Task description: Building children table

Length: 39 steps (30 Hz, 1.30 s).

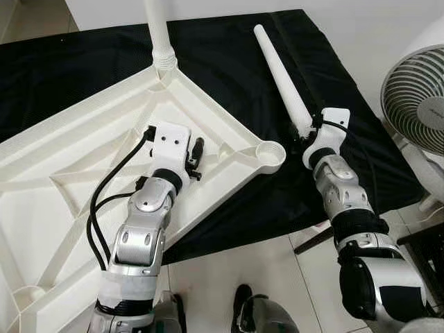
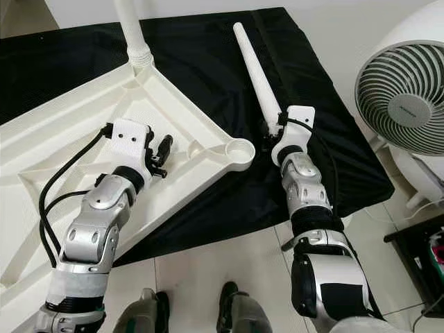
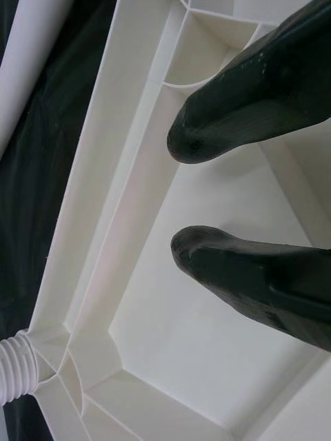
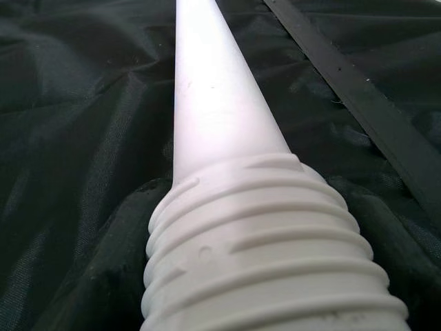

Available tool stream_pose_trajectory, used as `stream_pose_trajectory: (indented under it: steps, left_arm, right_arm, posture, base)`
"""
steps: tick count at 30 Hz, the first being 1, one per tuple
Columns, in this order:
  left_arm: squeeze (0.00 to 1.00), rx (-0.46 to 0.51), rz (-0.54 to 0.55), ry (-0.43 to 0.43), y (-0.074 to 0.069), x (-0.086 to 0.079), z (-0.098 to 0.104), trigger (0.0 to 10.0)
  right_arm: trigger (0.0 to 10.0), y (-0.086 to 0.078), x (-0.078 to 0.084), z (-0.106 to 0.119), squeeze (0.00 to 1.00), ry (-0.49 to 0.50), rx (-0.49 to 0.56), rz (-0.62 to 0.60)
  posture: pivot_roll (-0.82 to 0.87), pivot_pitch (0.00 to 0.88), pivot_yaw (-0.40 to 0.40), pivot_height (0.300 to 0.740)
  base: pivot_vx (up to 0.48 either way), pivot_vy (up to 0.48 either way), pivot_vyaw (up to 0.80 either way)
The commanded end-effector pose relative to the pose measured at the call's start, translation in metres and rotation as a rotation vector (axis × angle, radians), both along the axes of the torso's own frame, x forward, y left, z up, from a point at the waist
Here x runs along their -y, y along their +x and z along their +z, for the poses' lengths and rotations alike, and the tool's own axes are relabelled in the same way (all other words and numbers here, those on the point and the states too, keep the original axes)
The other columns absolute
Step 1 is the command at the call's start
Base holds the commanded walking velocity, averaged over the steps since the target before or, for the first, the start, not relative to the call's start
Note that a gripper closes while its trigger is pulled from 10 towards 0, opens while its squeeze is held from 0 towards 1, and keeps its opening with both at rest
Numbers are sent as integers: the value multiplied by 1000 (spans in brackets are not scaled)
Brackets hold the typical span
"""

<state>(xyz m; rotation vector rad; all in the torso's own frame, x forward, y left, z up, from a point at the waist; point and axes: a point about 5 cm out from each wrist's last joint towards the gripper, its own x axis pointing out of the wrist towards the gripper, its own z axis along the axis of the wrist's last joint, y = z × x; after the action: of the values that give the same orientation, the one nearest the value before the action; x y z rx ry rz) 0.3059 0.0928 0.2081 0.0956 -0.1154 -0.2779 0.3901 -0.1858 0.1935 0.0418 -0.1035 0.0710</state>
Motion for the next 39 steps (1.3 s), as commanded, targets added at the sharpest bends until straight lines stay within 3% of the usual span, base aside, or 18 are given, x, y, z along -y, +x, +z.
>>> stream_pose_trajectory:
  steps: [1,3,6,7,17,24,29,30,32,36,39]
  left_arm:
    - [0,-13,1,18,0,1,-5,10000]
    - [0,-12,-33,34,0,7,-7,10000]
    - [0,8,-37,37,1,9,-4,10000]
    - [0,20,-29,37,3,8,-1,10000]
    - [0,33,29,35,17,2,6,10000]
    - [0,32,9,31,22,3,7,10000]
    - [0,-8,-120,-86,20,7,9,10000]
    - [0,-8,-120,-86,20,7,9,10000]
    - [0,-7,-239,-106,17,10,13,10000]
    - [0,-5,-264,-106,16,11,13,10000]
    - [0,-2,-361,-129,13,14,17,10000]
  right_arm:
    - [0,-3,1,-20,0,-17,-77,2]
    - [0,-4,3,-21,0,-43,-62,10]
    - [39,-11,3,-15,0,-107,45,-5]
    - [10000,-15,2,-12,0,-109,99,-14]
    - [10000,-31,6,-2,0,-23,256,-102]
    - [10000,-36,7,-3,0,12,285,-111]
    - [10000,-51,6,2,0,98,393,-53]
    - [10000,-51,6,2,0,98,393,-53]
    - [10000,-60,2,3,0,107,441,-2]
    - [10000,-62,1,3,0,105,447,10]
    - [10000,-66,-4,4,0,67,470,24]
  posture:
    - [163,298,3,740]
    - [164,297,-5,740]
    - [167,289,-9,740]
    - [171,278,-12,740]
    - [169,201,-16,740]
    - [165,170,-13,740]
    - [158,117,-22,740]
    - [158,117,-22,740]
    - [154,92,-27,740]
    - [154,92,-27,740]
    - [147,62,-25,740]
  base:
    - [0,0,0]
    - [0,0,0]
    - [0,0,0]
    - [0,0,0]
    - [0,0,0]
    - [0,0,0]
    - [0,0,0]
    - [0,0,0]
    - [0,0,0]
    - [0,0,0]
    - [0,0,0]
